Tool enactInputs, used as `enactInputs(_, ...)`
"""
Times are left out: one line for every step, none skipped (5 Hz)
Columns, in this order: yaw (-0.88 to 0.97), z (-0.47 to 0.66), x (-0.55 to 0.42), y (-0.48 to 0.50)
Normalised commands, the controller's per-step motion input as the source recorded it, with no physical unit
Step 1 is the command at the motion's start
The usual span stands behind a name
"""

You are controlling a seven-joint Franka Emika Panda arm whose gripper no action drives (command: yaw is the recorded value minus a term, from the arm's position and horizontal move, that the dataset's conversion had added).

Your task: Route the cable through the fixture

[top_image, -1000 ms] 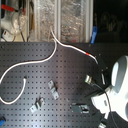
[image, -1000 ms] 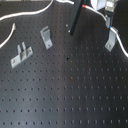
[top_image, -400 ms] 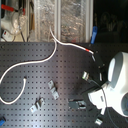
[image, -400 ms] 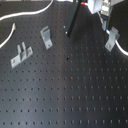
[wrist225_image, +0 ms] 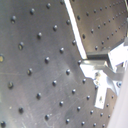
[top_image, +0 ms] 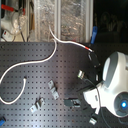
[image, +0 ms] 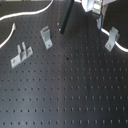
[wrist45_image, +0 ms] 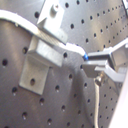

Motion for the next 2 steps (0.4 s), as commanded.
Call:
enactInputs(0.13, 0.03, -0.194, 0.184)
enactInputs(0.05, 0.00, 0.000, 0.001)
